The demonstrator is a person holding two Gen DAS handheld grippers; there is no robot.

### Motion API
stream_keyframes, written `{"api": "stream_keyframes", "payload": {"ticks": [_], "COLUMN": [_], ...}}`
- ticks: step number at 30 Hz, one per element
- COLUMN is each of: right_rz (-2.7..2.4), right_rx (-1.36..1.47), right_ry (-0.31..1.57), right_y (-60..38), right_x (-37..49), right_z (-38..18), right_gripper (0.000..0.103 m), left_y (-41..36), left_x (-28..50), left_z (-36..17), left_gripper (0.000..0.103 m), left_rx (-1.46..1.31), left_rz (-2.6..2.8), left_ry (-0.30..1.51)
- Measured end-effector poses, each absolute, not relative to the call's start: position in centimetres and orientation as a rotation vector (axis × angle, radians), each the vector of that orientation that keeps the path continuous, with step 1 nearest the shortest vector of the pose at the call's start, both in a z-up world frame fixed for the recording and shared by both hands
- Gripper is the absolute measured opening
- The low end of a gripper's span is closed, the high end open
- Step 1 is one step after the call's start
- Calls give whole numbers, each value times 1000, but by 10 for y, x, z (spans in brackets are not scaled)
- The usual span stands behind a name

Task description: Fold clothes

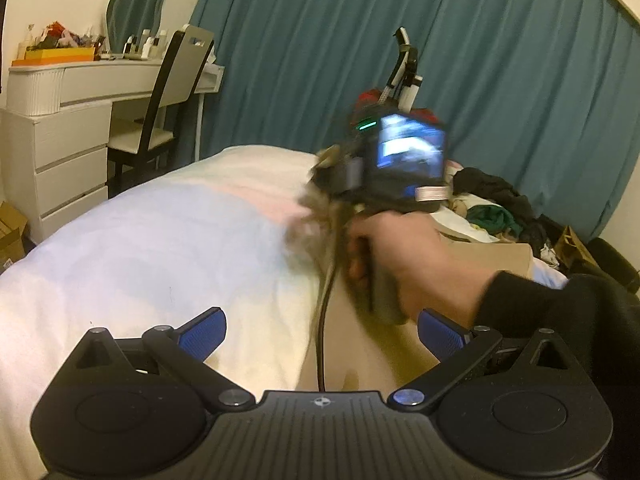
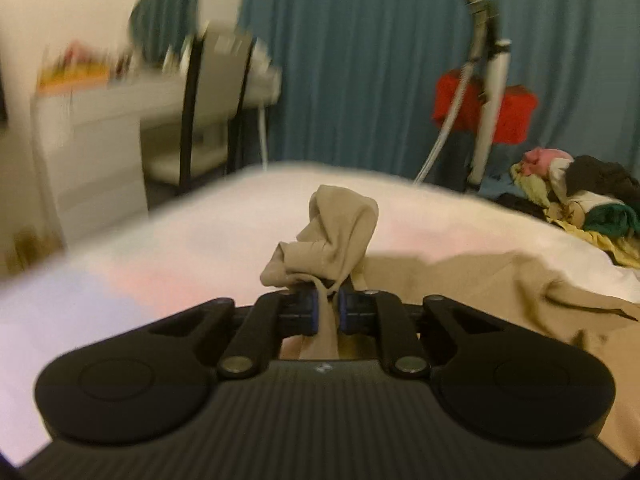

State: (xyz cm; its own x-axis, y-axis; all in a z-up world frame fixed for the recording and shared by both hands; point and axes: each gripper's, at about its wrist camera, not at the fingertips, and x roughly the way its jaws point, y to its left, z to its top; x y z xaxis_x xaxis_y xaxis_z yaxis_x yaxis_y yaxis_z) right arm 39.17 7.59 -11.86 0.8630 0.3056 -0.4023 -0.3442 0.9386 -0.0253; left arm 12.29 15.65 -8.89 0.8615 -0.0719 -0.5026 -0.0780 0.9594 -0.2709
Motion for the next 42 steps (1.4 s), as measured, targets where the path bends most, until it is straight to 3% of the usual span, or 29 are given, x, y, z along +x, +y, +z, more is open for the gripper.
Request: {"api": "stream_keyframes", "payload": {"ticks": [7, 13, 15, 17, 19, 24, 32, 42], "right_rz": [136, -68, -45, -10, 21, 17, 115, 76], "right_rx": [91, 289, 326, 337, 301, 307, 365, 389], "right_ry": [308, 437, 499, 548, 531, 518, 547, 592], "right_y": [-53, -165, -180, -190, -189, -192, -203, -236], "right_x": [373, 382, 385, 387, 375, 322, 153, 17], "right_z": [-81, -127, -142, -152, -148, -119, -71, -87], "right_gripper": [12, 18, 38, 75, 85, 84, 84, 84], "left_y": [140, 118, 110, 102, 101, 101, 104, 115], "left_x": [121, 127, 130, 134, 139, 150, 125, 66], "left_z": [-90, -97, -102, -107, -111, -115, -100, -72], "left_gripper": [103, 103, 103, 103, 103, 103, 103, 103], "left_rx": [-247, -214, -210, -203, -213, -244, -265, -328], "left_rz": [-89, -176, -191, -196, -197, -214, -246, -165], "left_ry": [561, 610, 630, 648, 658, 670, 702, 723]}}
